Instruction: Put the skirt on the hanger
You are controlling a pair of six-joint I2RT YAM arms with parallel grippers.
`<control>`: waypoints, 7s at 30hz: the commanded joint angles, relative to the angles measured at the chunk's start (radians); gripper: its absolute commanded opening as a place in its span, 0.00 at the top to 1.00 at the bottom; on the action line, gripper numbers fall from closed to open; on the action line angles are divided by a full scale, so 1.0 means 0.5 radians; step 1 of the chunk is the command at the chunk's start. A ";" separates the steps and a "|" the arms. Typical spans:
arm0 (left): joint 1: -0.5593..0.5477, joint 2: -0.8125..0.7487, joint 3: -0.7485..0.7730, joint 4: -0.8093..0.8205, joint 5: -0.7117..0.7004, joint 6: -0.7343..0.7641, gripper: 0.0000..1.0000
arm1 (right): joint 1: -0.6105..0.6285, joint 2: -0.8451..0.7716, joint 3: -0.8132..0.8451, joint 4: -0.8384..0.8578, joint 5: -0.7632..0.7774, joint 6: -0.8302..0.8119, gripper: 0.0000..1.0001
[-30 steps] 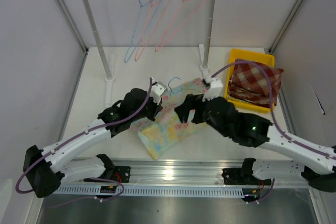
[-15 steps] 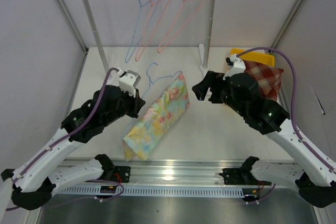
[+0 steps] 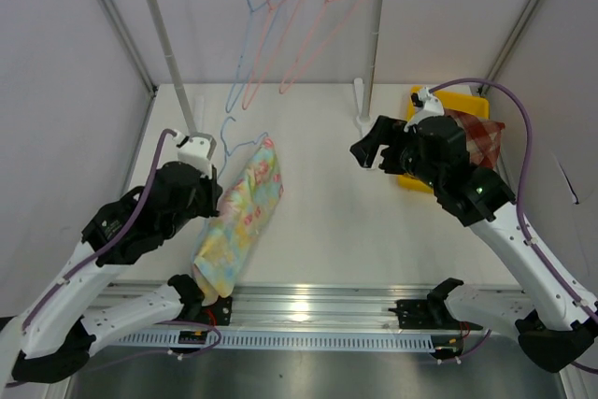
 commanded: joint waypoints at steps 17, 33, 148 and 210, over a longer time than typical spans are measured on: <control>0.997 0.396 0.368 0.445 0.487 0.387 1.00 | -0.362 -0.035 -0.087 0.099 -0.371 -0.100 0.11; 1.286 1.337 1.717 0.513 0.534 0.635 1.00 | -0.522 -0.035 -0.050 0.087 -0.521 -0.140 0.11; 0.461 0.102 -0.797 1.516 1.426 -0.021 0.34 | -1.037 1.900 0.867 -0.328 0.292 -0.348 0.34; -0.015 0.862 -1.104 3.166 0.822 0.129 0.23 | -0.604 0.723 2.030 -0.895 -0.558 -0.051 1.00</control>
